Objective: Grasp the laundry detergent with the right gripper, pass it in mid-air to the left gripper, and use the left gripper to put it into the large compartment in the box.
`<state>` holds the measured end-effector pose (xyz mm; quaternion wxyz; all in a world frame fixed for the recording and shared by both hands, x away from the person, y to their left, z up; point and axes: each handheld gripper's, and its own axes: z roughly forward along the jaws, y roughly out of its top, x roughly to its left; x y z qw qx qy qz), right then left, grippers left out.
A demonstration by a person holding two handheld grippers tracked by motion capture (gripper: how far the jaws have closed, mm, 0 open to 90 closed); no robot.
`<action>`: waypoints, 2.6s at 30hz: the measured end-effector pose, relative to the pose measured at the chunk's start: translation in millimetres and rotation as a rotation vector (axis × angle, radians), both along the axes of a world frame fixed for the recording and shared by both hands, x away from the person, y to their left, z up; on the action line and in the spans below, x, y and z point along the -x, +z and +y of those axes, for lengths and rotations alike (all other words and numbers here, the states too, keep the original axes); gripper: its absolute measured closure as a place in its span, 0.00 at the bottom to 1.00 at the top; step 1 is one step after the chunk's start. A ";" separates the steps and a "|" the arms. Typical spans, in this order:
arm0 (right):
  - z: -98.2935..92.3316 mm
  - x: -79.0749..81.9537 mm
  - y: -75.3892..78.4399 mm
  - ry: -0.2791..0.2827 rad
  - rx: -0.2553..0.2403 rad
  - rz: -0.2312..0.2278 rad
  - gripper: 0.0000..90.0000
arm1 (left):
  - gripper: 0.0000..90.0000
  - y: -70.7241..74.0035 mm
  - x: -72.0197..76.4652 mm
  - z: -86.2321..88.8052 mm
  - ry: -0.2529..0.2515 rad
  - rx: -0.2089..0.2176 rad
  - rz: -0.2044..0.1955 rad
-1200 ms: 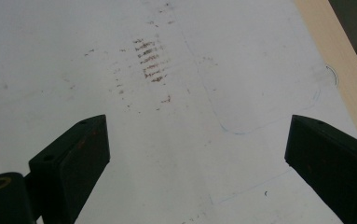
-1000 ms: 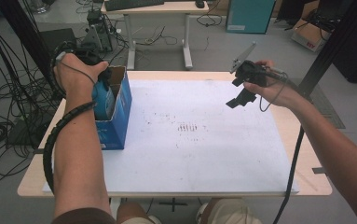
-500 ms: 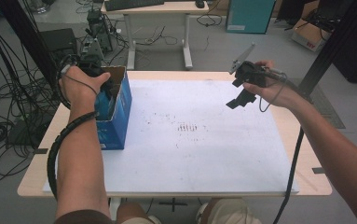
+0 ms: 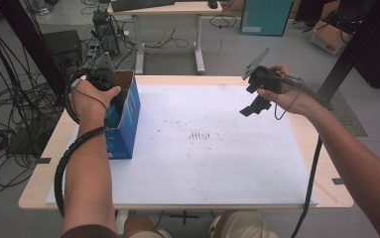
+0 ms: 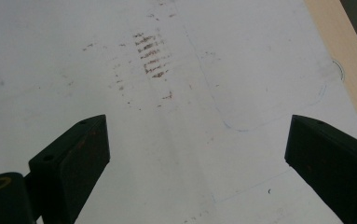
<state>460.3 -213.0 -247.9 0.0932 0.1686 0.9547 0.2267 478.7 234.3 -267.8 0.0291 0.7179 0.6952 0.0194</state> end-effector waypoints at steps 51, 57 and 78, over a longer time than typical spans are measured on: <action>-12.2 0.5 -0.3 -0.026 0.002 -0.005 0.08 | 0.41 -11.0 1.2 -1.3 -0.016 -0.004 -0.002; -14.7 0.9 -0.1 -0.021 0.009 -0.005 0.08 | 0.41 -11.0 1.2 -2.1 -0.018 -0.008 -0.002; -18.2 0.5 -0.1 -0.029 0.002 -0.002 0.08 | 0.41 -11.1 1.5 -1.4 -0.019 -0.008 -0.009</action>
